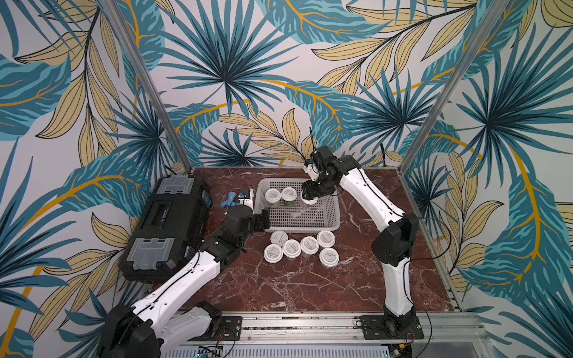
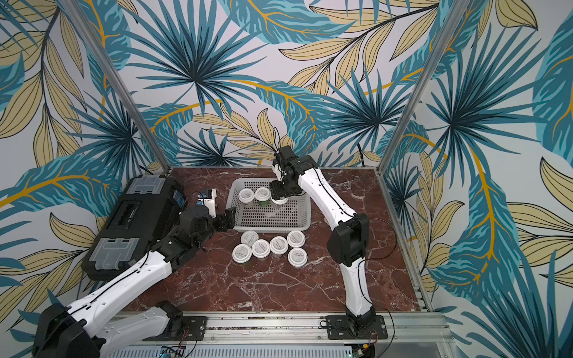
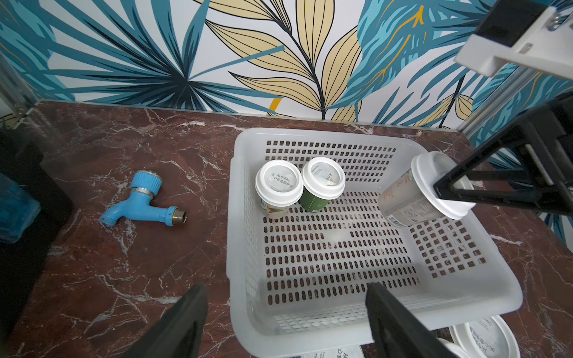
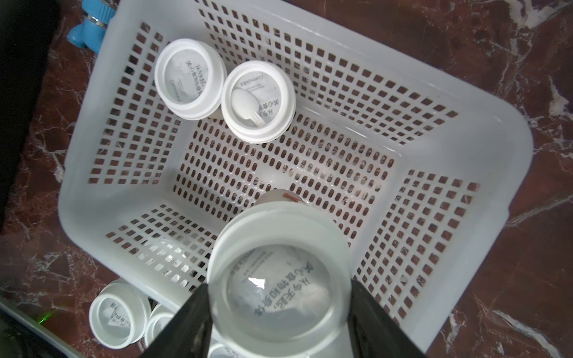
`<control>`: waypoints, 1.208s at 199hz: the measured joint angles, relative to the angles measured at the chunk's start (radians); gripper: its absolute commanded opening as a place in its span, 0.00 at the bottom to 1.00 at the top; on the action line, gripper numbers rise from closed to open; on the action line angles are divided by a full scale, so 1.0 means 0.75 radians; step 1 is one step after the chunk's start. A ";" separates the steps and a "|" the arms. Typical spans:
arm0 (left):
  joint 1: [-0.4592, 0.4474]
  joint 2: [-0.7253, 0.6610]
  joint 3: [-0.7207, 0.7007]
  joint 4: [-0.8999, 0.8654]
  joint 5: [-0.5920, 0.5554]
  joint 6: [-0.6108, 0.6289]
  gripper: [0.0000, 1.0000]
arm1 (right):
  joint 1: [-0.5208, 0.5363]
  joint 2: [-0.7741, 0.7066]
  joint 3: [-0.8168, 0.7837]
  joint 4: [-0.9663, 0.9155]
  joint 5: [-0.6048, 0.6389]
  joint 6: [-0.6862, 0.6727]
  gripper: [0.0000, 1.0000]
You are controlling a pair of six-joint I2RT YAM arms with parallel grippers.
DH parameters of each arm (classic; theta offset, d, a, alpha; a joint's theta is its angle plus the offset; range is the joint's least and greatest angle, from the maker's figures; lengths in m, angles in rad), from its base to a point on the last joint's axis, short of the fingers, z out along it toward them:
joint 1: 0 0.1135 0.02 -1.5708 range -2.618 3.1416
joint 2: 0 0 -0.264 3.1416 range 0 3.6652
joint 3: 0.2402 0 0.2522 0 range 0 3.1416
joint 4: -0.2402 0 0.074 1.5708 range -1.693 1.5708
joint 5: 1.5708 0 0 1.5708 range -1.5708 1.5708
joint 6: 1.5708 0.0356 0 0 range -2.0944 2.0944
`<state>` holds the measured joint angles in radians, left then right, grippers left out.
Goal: Put the yogurt in the basket
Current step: Place the yogurt in the basket.
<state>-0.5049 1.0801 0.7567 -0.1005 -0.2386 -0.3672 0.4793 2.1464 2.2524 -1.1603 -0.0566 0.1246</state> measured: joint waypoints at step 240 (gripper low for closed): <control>0.003 0.069 0.001 -0.001 0.055 0.023 0.84 | -0.047 0.376 0.251 0.184 0.085 0.045 0.71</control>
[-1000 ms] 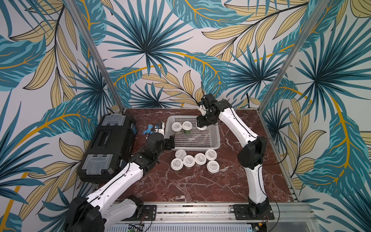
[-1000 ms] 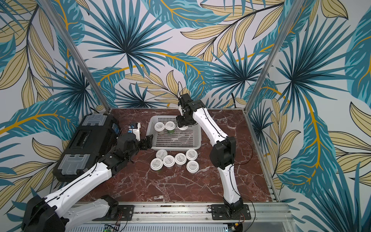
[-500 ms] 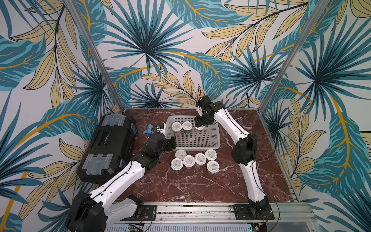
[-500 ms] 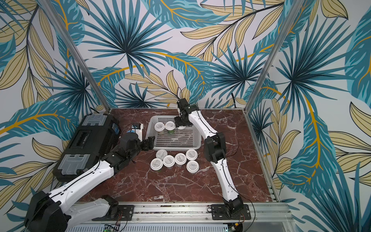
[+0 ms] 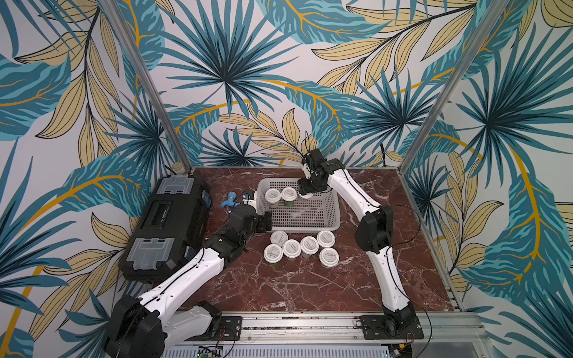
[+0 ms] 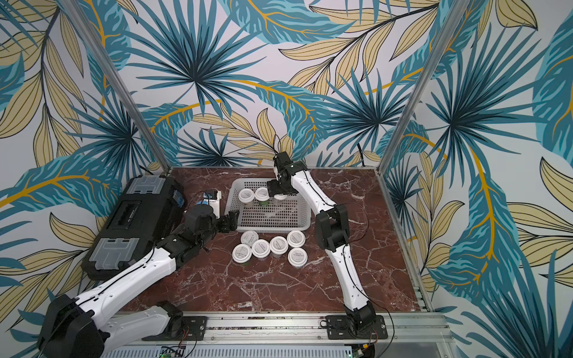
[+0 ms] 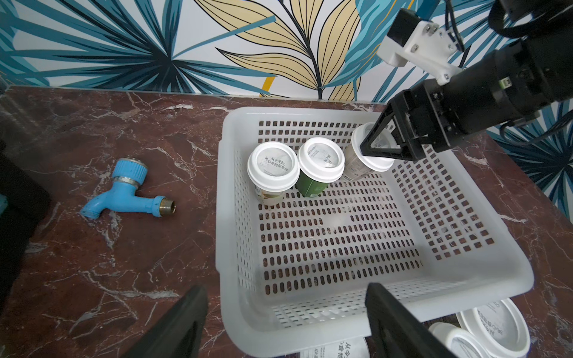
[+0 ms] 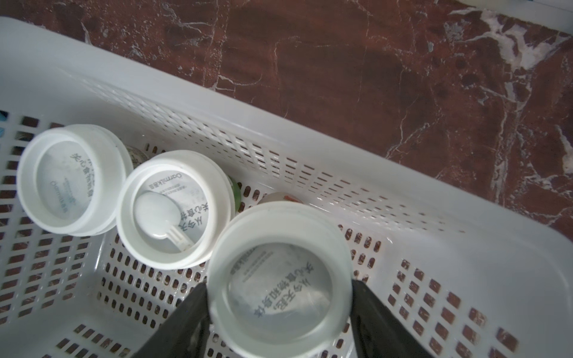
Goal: Put the yogurt in the basket
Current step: Place the yogurt in the basket.
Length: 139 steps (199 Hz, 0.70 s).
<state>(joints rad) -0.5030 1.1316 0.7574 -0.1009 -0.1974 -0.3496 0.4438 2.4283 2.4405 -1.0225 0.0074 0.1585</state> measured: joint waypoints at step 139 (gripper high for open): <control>0.001 0.000 0.000 0.000 0.001 0.002 0.84 | -0.016 0.066 0.005 0.041 -0.072 0.043 0.90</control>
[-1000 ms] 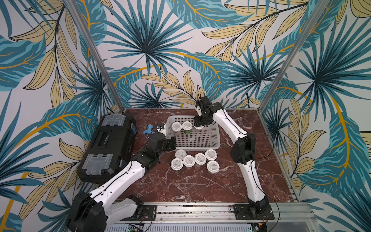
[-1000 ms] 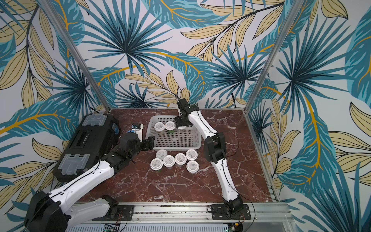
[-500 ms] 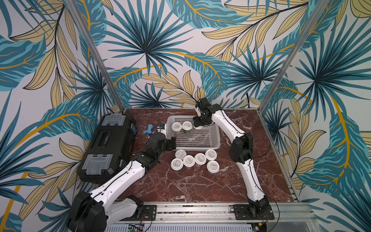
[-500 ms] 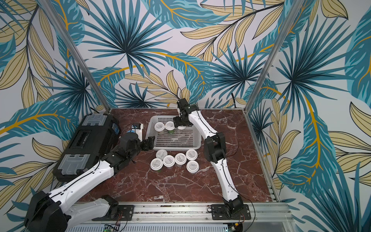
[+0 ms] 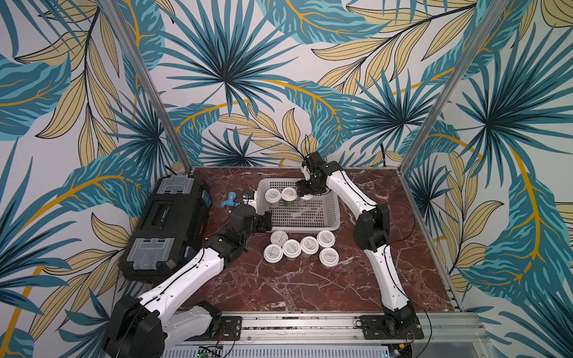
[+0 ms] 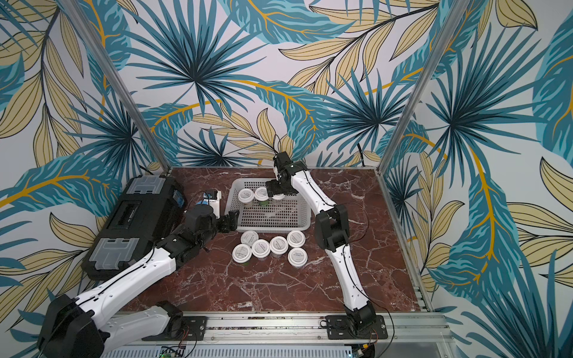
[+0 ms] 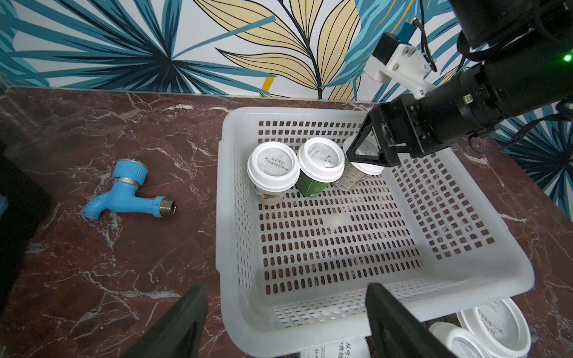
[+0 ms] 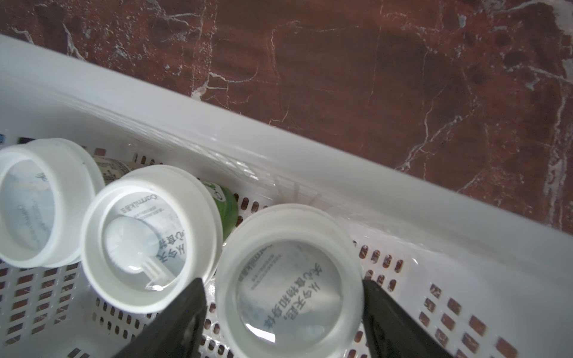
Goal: Put the yogurt in the basket
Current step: Place the yogurt in the basket.
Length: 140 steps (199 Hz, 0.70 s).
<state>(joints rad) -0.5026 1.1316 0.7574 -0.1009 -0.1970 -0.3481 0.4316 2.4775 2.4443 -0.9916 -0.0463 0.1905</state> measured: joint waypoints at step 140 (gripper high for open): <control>0.000 0.000 0.000 0.000 0.003 0.000 0.84 | 0.000 -0.253 -0.284 0.067 -0.018 0.011 0.92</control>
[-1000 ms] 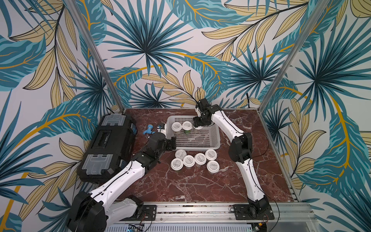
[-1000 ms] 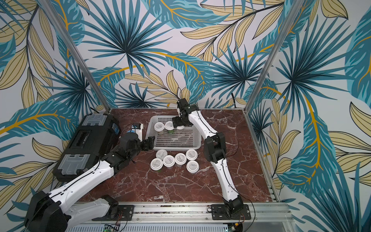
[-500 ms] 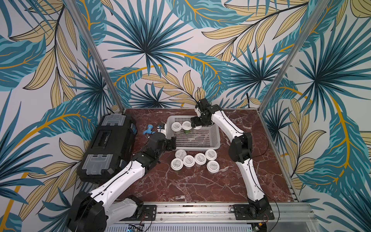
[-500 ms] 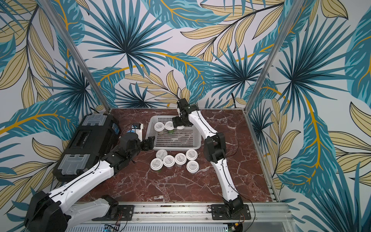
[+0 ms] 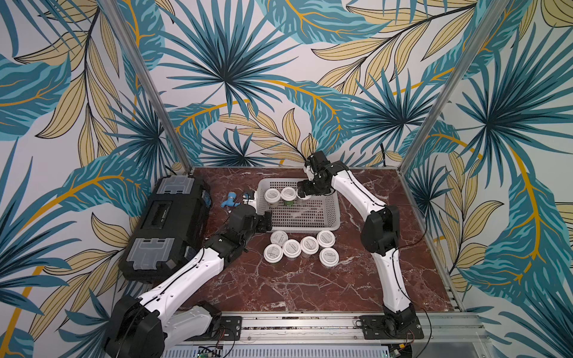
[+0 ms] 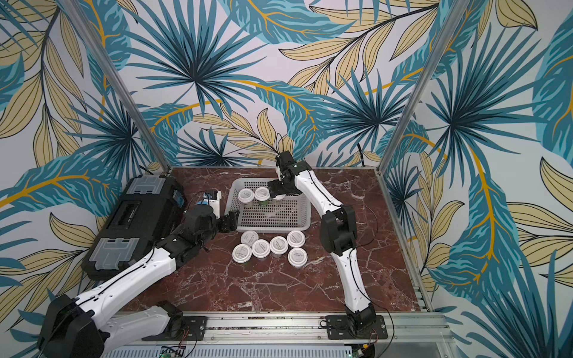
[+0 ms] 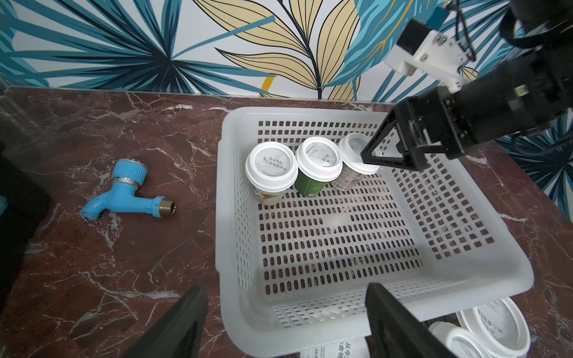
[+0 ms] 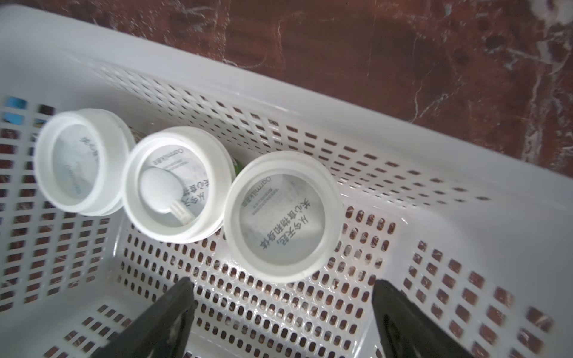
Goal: Put the yogurt in the basket
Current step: Place the yogurt in the basket.
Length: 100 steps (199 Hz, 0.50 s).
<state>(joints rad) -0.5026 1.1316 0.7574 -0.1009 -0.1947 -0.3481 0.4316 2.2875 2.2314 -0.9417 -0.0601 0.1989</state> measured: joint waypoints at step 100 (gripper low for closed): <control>0.000 0.033 0.014 -0.001 0.025 0.005 0.81 | 0.007 -0.383 -0.593 0.355 -0.109 0.115 0.73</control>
<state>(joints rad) -0.5026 1.1561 0.7681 -0.1013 -0.1757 -0.3447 0.4370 2.0003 1.7866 -0.6754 -0.1417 0.2852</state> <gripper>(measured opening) 0.822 0.731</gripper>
